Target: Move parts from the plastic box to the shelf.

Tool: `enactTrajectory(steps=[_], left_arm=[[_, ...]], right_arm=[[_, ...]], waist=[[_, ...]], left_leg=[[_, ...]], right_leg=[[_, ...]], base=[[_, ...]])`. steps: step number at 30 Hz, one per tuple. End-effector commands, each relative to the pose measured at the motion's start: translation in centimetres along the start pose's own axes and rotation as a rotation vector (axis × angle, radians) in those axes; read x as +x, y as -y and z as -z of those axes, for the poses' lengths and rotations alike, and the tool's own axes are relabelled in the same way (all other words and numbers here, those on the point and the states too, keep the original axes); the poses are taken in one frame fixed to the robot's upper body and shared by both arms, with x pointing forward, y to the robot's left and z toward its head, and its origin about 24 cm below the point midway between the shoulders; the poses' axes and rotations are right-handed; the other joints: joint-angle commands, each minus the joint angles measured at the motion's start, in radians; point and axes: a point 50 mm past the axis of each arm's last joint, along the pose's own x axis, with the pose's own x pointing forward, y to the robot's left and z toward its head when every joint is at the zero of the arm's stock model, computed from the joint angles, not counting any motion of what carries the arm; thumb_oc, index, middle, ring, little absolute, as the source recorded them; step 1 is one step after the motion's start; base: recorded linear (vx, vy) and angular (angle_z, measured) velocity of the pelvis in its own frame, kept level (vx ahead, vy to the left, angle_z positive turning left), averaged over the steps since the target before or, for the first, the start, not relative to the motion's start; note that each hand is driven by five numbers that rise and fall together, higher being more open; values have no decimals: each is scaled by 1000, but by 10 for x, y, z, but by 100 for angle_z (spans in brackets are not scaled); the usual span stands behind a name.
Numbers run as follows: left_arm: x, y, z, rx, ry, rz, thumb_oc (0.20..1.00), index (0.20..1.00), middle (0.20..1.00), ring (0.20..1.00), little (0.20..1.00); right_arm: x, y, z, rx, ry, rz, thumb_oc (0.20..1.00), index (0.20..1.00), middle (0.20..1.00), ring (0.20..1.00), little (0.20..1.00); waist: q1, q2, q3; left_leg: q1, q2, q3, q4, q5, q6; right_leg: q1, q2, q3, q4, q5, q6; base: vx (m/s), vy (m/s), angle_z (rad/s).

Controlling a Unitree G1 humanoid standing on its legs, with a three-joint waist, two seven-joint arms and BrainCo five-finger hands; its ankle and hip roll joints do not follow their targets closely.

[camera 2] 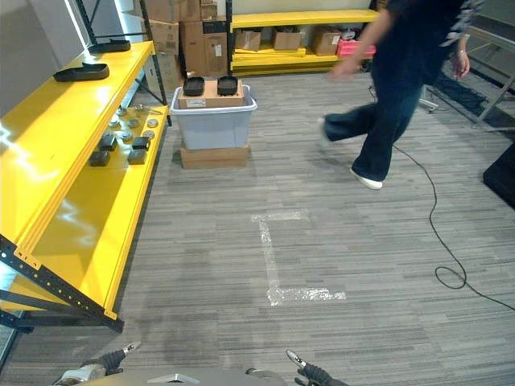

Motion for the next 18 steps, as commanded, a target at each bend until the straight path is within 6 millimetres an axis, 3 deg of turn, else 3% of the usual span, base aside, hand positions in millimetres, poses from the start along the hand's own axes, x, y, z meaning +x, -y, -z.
enactTrajectory(steps=[1,11,16,18], left_arm=[[0,-19,-9,-59,0,-32,1000,1000,1000,1000,1000],[0,-8,18,-230,-138,60,1000,1000,1000,1000,1000],[1,-4,13,-100,-43,31,1000,1000,1000,1000,1000],[0,-2,2,-54,45,0,1000,1000,1000,1000,1000]], right_arm=[[1,2,-9,-41,-10,28,1000,1000,1000,1000,1000],[-2,-1,30,141,-214,-22,1000,1000,1000,1000,1000],[-4,-3,48,169,-280,-28,1000,1000,1000,1000,1000],[-3,-2,43,124,-236,-1,1000,1000,1000,1000,1000]], waist=[[-7,-29,40],[-10,-14,38],[-18,-10,35],[-16,-9,40]], left_leg=[[39,28,21,-21,-49,-42],[58,26,23,-21,-62,-42],[57,28,31,-28,-62,-44],[53,27,30,-28,-59,-44]], right_leg=[[96,-65,7,-71,-19,77],[112,-74,2,-71,-27,80],[109,-73,5,-81,-21,84],[107,-74,5,-83,-18,85]], base=[[0,0,0],[25,5,-1],[18,5,-4],[-35,6,-7]])
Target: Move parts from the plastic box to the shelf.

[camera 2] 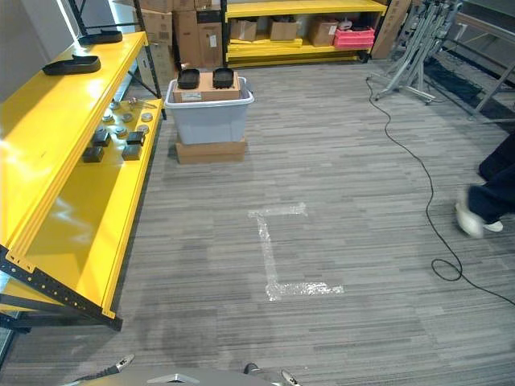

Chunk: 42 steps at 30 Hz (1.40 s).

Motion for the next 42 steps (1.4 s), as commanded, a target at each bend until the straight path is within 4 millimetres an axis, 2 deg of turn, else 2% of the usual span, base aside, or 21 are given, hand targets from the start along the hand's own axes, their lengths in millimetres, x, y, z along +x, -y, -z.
enactTrajectory(steps=[1,4,6,9,10,12,13,17,18,20,23,27,32,35,36,38,39,40,42], left_arm=[[-1,2,-27,61,143,-47,1000,1000,1000,1000,1000],[-2,6,-35,36,192,6,1000,1000,1000,1000,1000],[-3,7,-41,8,230,29,1000,1000,1000,1000,1000],[-5,8,-50,-36,290,62,1000,1000,1000,1000,1000],[-8,9,-63,-66,354,94,1000,1000,1000,1000,1000],[-10,10,-69,-63,381,107,1000,1000,1000,1000,1000],[-13,13,-81,-45,429,107,1000,1000,1000,1000,1000],[-17,14,-93,-40,474,98,1000,1000,1000,1000,1000],[-21,13,-105,-42,525,85,1000,1000,1000,1000,1000],[-24,12,-114,-64,549,86,1000,1000,1000,1000,1000],[-24,12,-117,-46,555,80,1000,1000,1000,1000,1000],[-21,13,-109,-79,522,106,1000,1000,1000,1000,1000],[-19,7,-102,-85,497,84,1000,1000,1000,1000,1000],[-22,-5,-110,-67,523,20,1000,1000,1000,1000,1000],[-22,-5,-111,-68,523,16,1000,1000,1000,1000,1000],[-22,-9,-108,-96,522,0,1000,1000,1000,1000,1000],[-21,-11,-106,-118,522,-3,1000,1000,1000,1000,1000],[-21,-14,-104,-155,529,-1,1000,1000,1000,1000,1000],[-21,-8,-103,-119,534,8,1000,1000,1000,1000,1000]], right_arm=[[0,-1,-18,-43,60,41,1000,1000,1000,1000,1000],[-1,-3,-30,-97,121,52,1000,1000,1000,1000,1000],[-3,-5,-39,-38,199,38,1000,1000,1000,1000,1000],[-7,-10,-61,-36,339,11,1000,1000,1000,1000,1000],[-12,-16,-78,-65,433,-27,1000,1000,1000,1000,1000],[-15,-20,-88,-86,486,-40,1000,1000,1000,1000,1000],[-20,-28,-101,-123,549,-61,1000,1000,1000,1000,1000],[-23,-35,-112,-126,593,-91,1000,1000,1000,1000,1000],[-24,-41,-117,-170,597,-113,1000,1000,1000,1000,1000],[-25,-46,-120,-213,600,-126,1000,1000,1000,1000,1000],[-24,-48,-119,-200,582,-132,1000,1000,1000,1000,1000],[-20,-45,-113,-184,533,-107,1000,1000,1000,1000,1000],[-17,-47,-106,-210,503,-112,1000,1000,1000,1000,1000],[-14,-61,-103,-237,501,-154,1000,1000,1000,1000,1000],[-13,-61,-103,-237,498,-153,1000,1000,1000,1000,1000],[-11,-61,-97,-238,468,-157,1000,1000,1000,1000,1000],[-9,-61,-94,-244,457,-154,1000,1000,1000,1000,1000],[-6,-58,-84,-249,421,-142,1000,1000,1000,1000,1000],[-3,-46,-68,-227,364,-127,1000,1000,1000,1000,1000]], waist=[[7,-10,-2],[12,-11,4],[19,-13,7],[22,-15,7],[22,-16,1],[23,-17,-2],[27,-22,-6],[30,-31,-10],[33,-39,-15],[37,-49,-20],[44,-61,-20],[48,-74,-13],[42,-81,11],[36,-78,82],[35,-79,85],[31,-81,99],[28,-84,102],[15,-92,107],[-31,-94,112]], left_leg=[[3,32,11,2,-49,-39],[1,31,6,2,-48,-38],[-1,30,2,2,-47,-36],[1,29,-4,-1,-47,-35],[2,27,-4,-2,-48,-35],[0,27,-6,-2,-48,-36],[-1,26,-7,-2,-46,-36],[0,26,-9,-2,-42,-37],[0,24,-10,-2,-39,-37],[0,20,-12,-2,-36,-34],[-4,16,-16,3,-38,-26],[-2,7,-20,7,-44,-11],[-7,-2,-16,12,-47,18],[-12,2,-25,20,-50,49],[-11,2,-27,20,-50,49],[1,-1,-32,15,-50,42],[7,-3,-31,12,-50,36],[24,-9,-31,12,-61,26],[63,-21,-66,13,-106,31]], right_leg=[[23,-79,-9,20,-55,91],[23,-80,-9,20,-54,90],[23,-81,-13,19,-51,90],[25,-81,-15,18,-51,89],[26,-82,-15,15,-49,90],[25,-82,-14,13,-48,90],[24,-82,-14,11,-44,92],[26,-81,-12,12,-40,92],[26,-80,-11,13,-36,93],[25,-80,-8,16,-34,94],[20,-80,-8,27,-34,93],[10,-81,-3,58,-42,93],[-45,-78,14,181,-65,98],[-225,-84,17,492,62,164],[-235,-85,18,505,70,167],[-267,-99,8,498,108,175],[-275,-105,2,455,117,175],[-266,-109,-8,320,123,173],[-329,-105,29,216,164,183]], base=[[-43,10,-5],[-39,11,0],[-36,12,1],[-22,19,3],[-42,48,4],[-59,43,3],[-63,27,2],[-14,5,1],[0,0,0],[8,20,0],[14,44,0],[41,97,-1],[32,105,-7],[-49,19,-22],[48,-7,-24],[133,-44,-3],[318,-153,-14],[419,-232,-17],[498,-291,-7]])
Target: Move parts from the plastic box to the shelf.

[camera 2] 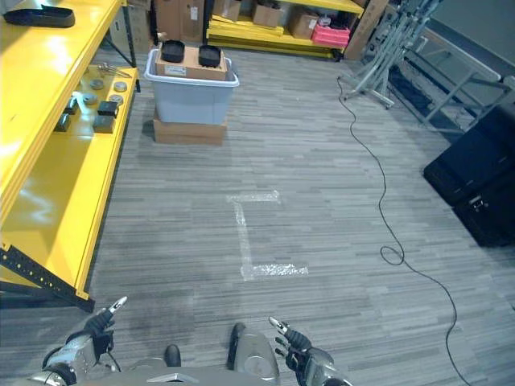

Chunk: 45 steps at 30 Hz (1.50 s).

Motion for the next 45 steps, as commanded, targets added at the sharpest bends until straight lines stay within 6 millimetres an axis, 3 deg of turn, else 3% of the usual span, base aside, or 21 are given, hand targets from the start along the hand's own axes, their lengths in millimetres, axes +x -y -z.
enactTrajectory(steps=[1,4,7,8,9,12,13,17,20,21,22,25,27,31,32,34,35,37,41,42,45], left_arm=[[4,15,-22,60,106,49,1000,1000,1000,1000,1000],[3,18,-16,62,103,44,1000,1000,1000,1000,1000],[2,19,-7,-8,76,36,1000,1000,1000,1000,1000],[2,19,-6,-10,75,37,1000,1000,1000,1000,1000],[1,22,-4,-28,69,42,1000,1000,1000,1000,1000],[2,28,-4,-38,55,58,1000,1000,1000,1000,1000],[1,30,-3,-21,48,71,1000,1000,1000,1000,1000],[-1,29,11,22,3,61,1000,1000,1000,1000,1000],[-3,20,23,26,-30,41,1000,1000,1000,1000,1000],[-4,20,24,28,-31,40,1000,1000,1000,1000,1000],[-6,18,30,35,-39,44,1000,1000,1000,1000,1000],[-7,18,32,52,-40,54,1000,1000,1000,1000,1000],[-7,16,33,71,-32,51,1000,1000,1000,1000,1000],[-5,13,31,68,-76,70,1000,1000,1000,1000,1000],[-3,13,25,79,-82,90,1000,1000,1000,1000,1000],[-2,14,19,89,-82,103,1000,1000,1000,1000,1000],[0,15,13,103,-76,111,1000,1000,1000,1000,1000],[2,17,3,129,-55,111,1000,1000,1000,1000,1000],[4,22,-7,115,-41,128,1000,1000,1000,1000,1000],[5,26,-10,135,-46,145,1000,1000,1000,1000,1000],[5,31,-5,135,-71,156,1000,1000,1000,1000,1000]], right_arm=[[-4,12,-3,-54,-28,11,1000,1000,1000,1000,1000],[-7,18,10,-54,-93,44,1000,1000,1000,1000,1000],[-10,24,17,-69,-156,55,1000,1000,1000,1000,1000],[-10,24,16,-79,-163,56,1000,1000,1000,1000,1000],[-9,23,13,-118,-189,45,1000,1000,1000,1000,1000],[-9,27,8,-151,-189,57,1000,1000,1000,1000,1000],[-10,28,6,-146,-180,70,1000,1000,1000,1000,1000],[-8,27,-4,-98,-131,62,1000,1000,1000,1000,1000],[-9,30,-7,-170,-138,65,1000,1000,1000,1000,1000],[-9,30,-7,-170,-137,64,1000,1000,1000,1000,1000],[-9,31,-7,-156,-126,63,1000,1000,1000,1000,1000],[-10,32,-7,-149,-124,74,1000,1000,1000,1000,1000],[-10,33,-7,-127,-129,92,1000,1000,1000,1000,1000],[-9,30,1,-135,-178,75,1000,1000,1000,1000,1000],[-9,25,9,-168,-232,39,1000,1000,1000,1000,1000],[-8,20,13,-198,-251,20,1000,1000,1000,1000,1000],[-7,17,16,-205,-255,12,1000,1000,1000,1000,1000],[-4,10,17,-196,-249,0,1000,1000,1000,1000,1000],[-1,-1,20,-177,-315,-53,1000,1000,1000,1000,1000],[-1,-3,19,-206,-313,-67,1000,1000,1000,1000,1000],[-1,-1,18,-197,-315,-43,1000,1000,1000,1000,1000]], waist=[[-52,16,5],[-69,18,-7],[-69,26,-41],[-64,24,-42],[-47,18,-35],[-10,-3,-4],[-1,-1,6],[15,15,7],[43,44,2],[49,46,3],[80,58,11],[101,65,17],[114,65,8],[120,55,-15],[113,52,-31],[108,51,-37],[100,56,-37],[94,66,-30],[79,63,-7],[70,51,1],[46,27,6]], left_leg=[[71,-4,-115,17,-114,-2],[84,-3,-132,35,-132,-6],[86,34,-119,119,-131,-38],[56,47,-106,198,-90,-50],[-44,61,-97,368,-18,-69],[-270,102,-82,685,82,-104],[-318,120,-74,715,94,-110],[-301,134,-32,527,90,-108],[-281,77,-76,246,127,-122],[-287,71,-84,228,136,-126],[-332,49,-106,165,185,-146],[-372,45,-100,135,223,-158],[-378,43,-42,114,188,-142],[-356,27,-14,125,134,-94],[-318,21,7,110,108,-58],[-288,12,3,104,91,-36],[-256,10,-3,101,71,-15],[-214,18,-15,94,46,4],[-151,21,-28,92,16,-6],[-133,15,-39,105,-3,-18],[-98,-8,-51,134,-58,-23]], right_leg=[[-9,70,71,-26,181,-7],[26,89,88,-81,160,-44],[83,115,93,-111,122,-96],[102,115,90,-117,112,-105],[141,119,96,-127,91,-125],[217,114,87,-141,63,-166],[239,118,79,-146,55,-173],[275,128,52,-159,23,-162],[304,162,84,-158,-13,-149],[310,166,90,-160,-17,-149],[343,185,112,-170,-34,-151],[367,194,117,-174,-49,-154],[382,186,111,-153,-75,-153],[401,176,109,-80,-138,-142],[381,167,86,43,-148,-123],[327,148,68,173,-91,-92],[261,137,50,318,-33,-62],[154,118,31,481,27,-36],[111,89,-15,327,9,-53],[128,81,-24,163,0,-64],[116,57,-14,-28,58,-59]], base=[[411,-252,4],[293,-213,58],[228,-192,32],[212,-265,21],[153,-254,5],[118,-249,-19],[235,-168,-9],[241,1,-4],[299,130,-9],[346,134,-4],[248,98,-9],[225,126,-29],[217,222,-26],[208,225,-18],[242,243,-16],[245,234,-10],[179,167,-3],[225,142,-8],[244,-43,6],[375,-146,10],[362,-115,10]])
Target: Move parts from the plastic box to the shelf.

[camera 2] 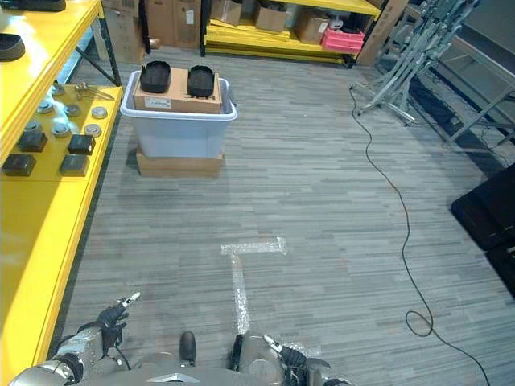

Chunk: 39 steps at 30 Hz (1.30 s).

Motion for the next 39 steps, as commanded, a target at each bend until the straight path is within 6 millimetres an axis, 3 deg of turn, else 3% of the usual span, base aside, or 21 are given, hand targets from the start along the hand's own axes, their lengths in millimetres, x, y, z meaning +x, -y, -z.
enactTrajectory(steps=[1,4,7,10,14,15,17,19,20,23,24,26,29,30,31,33,34,35,37,38,39], left_arm=[[0,6,9,-31,-46,18,1000,1000,1000,1000,1000],[-1,11,23,-41,-103,16,1000,1000,1000,1000,1000],[-4,13,38,-50,-155,-9,1000,1000,1000,1000,1000],[-6,16,48,-76,-194,1,1000,1000,1000,1000,1000],[-6,19,47,-110,-170,22,1000,1000,1000,1000,1000],[-4,22,41,-113,-154,31,1000,1000,1000,1000,1000],[-3,24,35,-89,-142,45,1000,1000,1000,1000,1000],[-2,26,30,-51,-127,62,1000,1000,1000,1000,1000],[-2,25,32,-48,-128,60,1000,1000,1000,1000,1000],[-7,19,47,-32,-152,51,1000,1000,1000,1000,1000],[-9,15,52,-10,-162,48,1000,1000,1000,1000,1000],[-10,12,57,-13,-178,29,1000,1000,1000,1000,1000],[-13,4,63,3,-200,4,1000,1000,1000,1000,1000],[-14,-2,64,-8,-194,-23,1000,1000,1000,1000,1000],[-14,-3,64,-7,-193,-25,1000,1000,1000,1000,1000],[-12,-10,53,-36,-157,-65,1000,1000,1000,1000,1000],[-11,-11,50,-37,-150,-71,1000,1000,1000,1000,1000],[-10,-11,47,-38,-139,-76,1000,1000,1000,1000,1000],[-8,-14,34,-20,-85,-68,1000,1000,1000,1000,1000],[-8,-14,34,-20,-85,-68,1000,1000,1000,1000,1000],[-7,-13,27,-1,-57,-49,1000,1000,1000,1000,1000]], right_arm=[[1,-2,8,4,-62,-18,1000,1000,1000,1000,1000],[-1,2,17,45,-89,1,1000,1000,1000,1000,1000],[-3,7,23,28,-124,31,1000,1000,1000,1000,1000],[-5,11,25,-37,-166,38,1000,1000,1000,1000,1000],[-6,16,17,-38,-156,75,1000,1000,1000,1000,1000],[-9,23,14,-52,-157,112,1000,1000,1000,1000,1000],[-11,29,13,-41,-142,144,1000,1000,1000,1000,1000],[-13,35,4,5,-85,173,1000,1000,1000,1000,1000],[-13,35,0,17,-63,171,1000,1000,1000,1000,1000],[-13,34,-14,7,-5,159,1000,1000,1000,1000,1000],[-14,35,-20,2,21,156,1000,1000,1000,1000,1000],[-14,33,-28,-5,61,141,1000,1000,1000,1000,1000],[-13,30,-35,175,149,137,1000,1000,1000,1000,1000],[-12,27,-36,191,153,112,1000,1000,1000,1000,1000],[-12,27,-35,189,151,109,1000,1000,1000,1000,1000],[-10,24,-25,60,105,109,1000,1000,1000,1000,1000],[-9,23,-23,52,99,109,1000,1000,1000,1000,1000],[-9,22,-21,57,96,103,1000,1000,1000,1000,1000],[-6,17,-16,119,102,94,1000,1000,1000,1000,1000],[-6,17,-17,119,102,94,1000,1000,1000,1000,1000],[-6,18,-13,124,88,107,1000,1000,1000,1000,1000]], waist=[[-12,-16,32],[-51,-19,24],[-63,-10,12],[-57,-4,7],[-59,-11,4],[-54,-24,10],[-42,-36,20],[-19,-30,35],[-7,-17,39],[47,12,37],[71,16,46],[86,7,39],[94,1,26],[92,4,17],[91,4,16],[67,35,22],[63,35,26],[60,36,32],[48,36,56],[48,36,57],[29,30,64]], left_leg=[[-1,3,-118,127,-48,96],[51,-16,-159,156,-118,100],[82,-8,-174,179,-136,93],[43,30,-183,326,-40,58],[-22,63,-175,568,54,25],[-122,78,-165,744,87,18],[-202,96,-142,787,98,19],[-246,98,-110,697,57,30],[-236,91,-90,551,46,31],[-270,27,-112,227,111,14],[-303,16,-150,215,169,2],[-280,-3,-148,184,118,21],[-263,-11,-139,184,94,49],[-230,-6,-128,170,81,68],[-227,-6,-127,169,81,69],[-167,11,-128,178,36,116],[-157,11,-129,180,29,121],[-142,12,-129,182,20,123],[-87,23,-126,169,-3,112],[-86,23,-126,169,-3,112],[-63,21,-131,159,-17,102]], right_leg=[[117,-23,37,-245,231,56],[75,-32,88,-298,286,68],[82,-9,91,-269,264,38],[132,31,91,-267,219,-10],[164,38,92,-274,192,-48],[187,31,86,-278,182,-68],[219,26,81,-286,173,-76],[266,33,70,-309,159,-64],[287,47,69,-322,149,-54],[333,93,111,-348,119,-41],[355,111,132,-348,105,-47],[354,106,139,-341,95,-41],[361,112,138,-271,44,-40],[317,108,109,-151,44,-22],[312,107,108,-142,45,-21],[162,87,61,178,81,12],[144,74,53,198,90,18],[130,55,42,209,97,24],[128,-11,1,86,124,41],[130,-11,0,84,124,41],[116,-30,5,-34,142,43]], base=[[297,-71,18],[471,-125,29],[406,-173,36],[332,-240,37],[303,-248,-4],[272,-253,-14],[268,-199,10],[388,-75,29],[426,56,13],[440,113,-5],[329,86,-24],[240,128,-65],[243,145,-80],[182,113,-40],[182,135,-52],[239,163,-49],[229,100,-19],[192,-27,11],[227,-99,19],[295,-146,2],[232,-103,3]])
